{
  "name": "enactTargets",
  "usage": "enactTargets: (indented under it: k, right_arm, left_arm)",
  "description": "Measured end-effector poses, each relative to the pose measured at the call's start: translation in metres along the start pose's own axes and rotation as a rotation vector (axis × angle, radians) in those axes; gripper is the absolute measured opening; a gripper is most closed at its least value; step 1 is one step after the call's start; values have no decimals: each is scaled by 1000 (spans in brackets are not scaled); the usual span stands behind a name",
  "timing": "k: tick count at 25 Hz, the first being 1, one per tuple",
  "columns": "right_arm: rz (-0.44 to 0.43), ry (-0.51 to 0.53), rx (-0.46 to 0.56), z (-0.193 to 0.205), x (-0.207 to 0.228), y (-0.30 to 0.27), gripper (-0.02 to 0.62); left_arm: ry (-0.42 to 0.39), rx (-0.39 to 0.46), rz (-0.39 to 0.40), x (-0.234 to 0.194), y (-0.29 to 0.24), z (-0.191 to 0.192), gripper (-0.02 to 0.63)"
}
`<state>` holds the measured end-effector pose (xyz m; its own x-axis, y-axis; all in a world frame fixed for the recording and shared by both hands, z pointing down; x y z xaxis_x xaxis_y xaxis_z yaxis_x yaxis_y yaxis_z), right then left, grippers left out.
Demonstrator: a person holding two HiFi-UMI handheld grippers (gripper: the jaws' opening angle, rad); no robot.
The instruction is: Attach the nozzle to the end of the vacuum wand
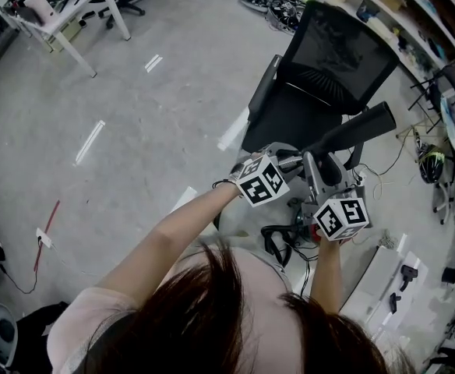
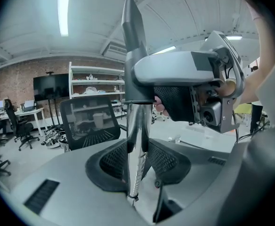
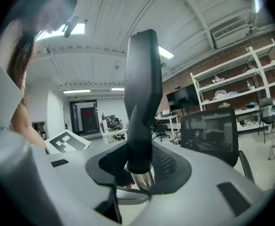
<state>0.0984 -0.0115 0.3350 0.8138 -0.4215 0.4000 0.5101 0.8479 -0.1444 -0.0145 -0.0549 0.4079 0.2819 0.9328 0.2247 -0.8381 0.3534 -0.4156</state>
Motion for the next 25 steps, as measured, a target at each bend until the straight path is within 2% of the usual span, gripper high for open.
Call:
enactTargets:
  k: [9,20,25]
  right_arm:
    - [68,-44,36,7,-8,-4,164]
    - [306,10,24,6,-30,-13,164]
    - [332,22,25,7,-34,-16,166]
  left_arm:
    - [-4,-5,-11,-2,4,4,143]
    - [1,-15,-30,-3,4,4,143]
    - [1,-15,-18,-4,6,6,143]
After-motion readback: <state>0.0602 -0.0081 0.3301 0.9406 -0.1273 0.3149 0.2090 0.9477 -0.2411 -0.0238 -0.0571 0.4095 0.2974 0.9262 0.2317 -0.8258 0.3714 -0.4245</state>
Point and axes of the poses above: the fingertips, and each gripper's own axes: y backward along the fingers, x to its right, z out of its underside, the point moved 9 cm from there along y, backward along the fingers, and after that the axes turned 12 degrees about -y, right-handed, at the moved point
